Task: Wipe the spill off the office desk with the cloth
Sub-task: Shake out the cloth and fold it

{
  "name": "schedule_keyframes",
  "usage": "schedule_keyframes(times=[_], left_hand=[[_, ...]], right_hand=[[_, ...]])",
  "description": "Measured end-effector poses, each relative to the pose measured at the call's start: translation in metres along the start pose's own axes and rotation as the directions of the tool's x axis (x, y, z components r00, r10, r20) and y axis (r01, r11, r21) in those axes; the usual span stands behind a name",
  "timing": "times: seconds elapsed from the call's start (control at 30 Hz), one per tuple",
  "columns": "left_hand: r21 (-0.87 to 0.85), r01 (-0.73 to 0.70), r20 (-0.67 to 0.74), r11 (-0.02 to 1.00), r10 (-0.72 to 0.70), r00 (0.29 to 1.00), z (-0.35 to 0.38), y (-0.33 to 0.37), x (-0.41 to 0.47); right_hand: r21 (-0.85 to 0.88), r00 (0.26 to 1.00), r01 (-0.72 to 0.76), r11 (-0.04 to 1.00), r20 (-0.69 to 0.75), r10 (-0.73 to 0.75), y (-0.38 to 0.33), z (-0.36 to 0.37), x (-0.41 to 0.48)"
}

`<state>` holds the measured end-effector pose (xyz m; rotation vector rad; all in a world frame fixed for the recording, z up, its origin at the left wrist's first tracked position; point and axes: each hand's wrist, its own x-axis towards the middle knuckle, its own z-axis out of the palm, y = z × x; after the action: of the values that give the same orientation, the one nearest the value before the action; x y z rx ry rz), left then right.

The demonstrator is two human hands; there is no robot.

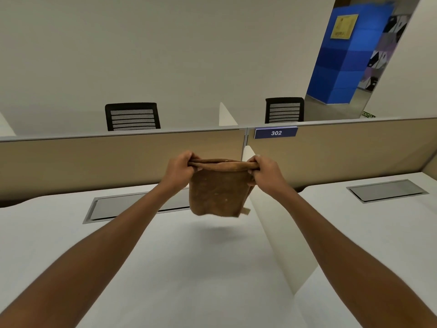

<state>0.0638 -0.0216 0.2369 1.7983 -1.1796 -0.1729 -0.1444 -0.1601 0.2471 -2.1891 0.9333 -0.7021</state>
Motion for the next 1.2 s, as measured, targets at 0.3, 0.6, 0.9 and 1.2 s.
schedule_keyframes(times=[0.3,0.6,0.9,1.2], left_hand=[[0.015,0.116,0.283,0.993,-0.116,0.952,0.061,-0.066,-0.090],[0.007,0.279,0.417,0.960,-0.257,0.872,0.103,-0.108,-0.155],[0.068,0.361,0.295,0.930,-0.365,0.883,0.107,-0.122,-0.085],[0.461,0.329,0.237,0.824,-0.472,0.849,0.135,-0.160,-0.058]], right_hand=[[-0.142,0.971,-0.097,0.985,0.204,0.125,0.094,0.047,-0.075],[-0.187,0.847,-0.272,0.944,0.420,0.327,0.142,0.067,-0.116],[-0.194,0.903,-0.232,0.953,0.320,0.285,0.140,0.090,-0.031],[-0.258,0.909,-0.275,0.926,0.242,0.338,0.168,0.143,0.004]])
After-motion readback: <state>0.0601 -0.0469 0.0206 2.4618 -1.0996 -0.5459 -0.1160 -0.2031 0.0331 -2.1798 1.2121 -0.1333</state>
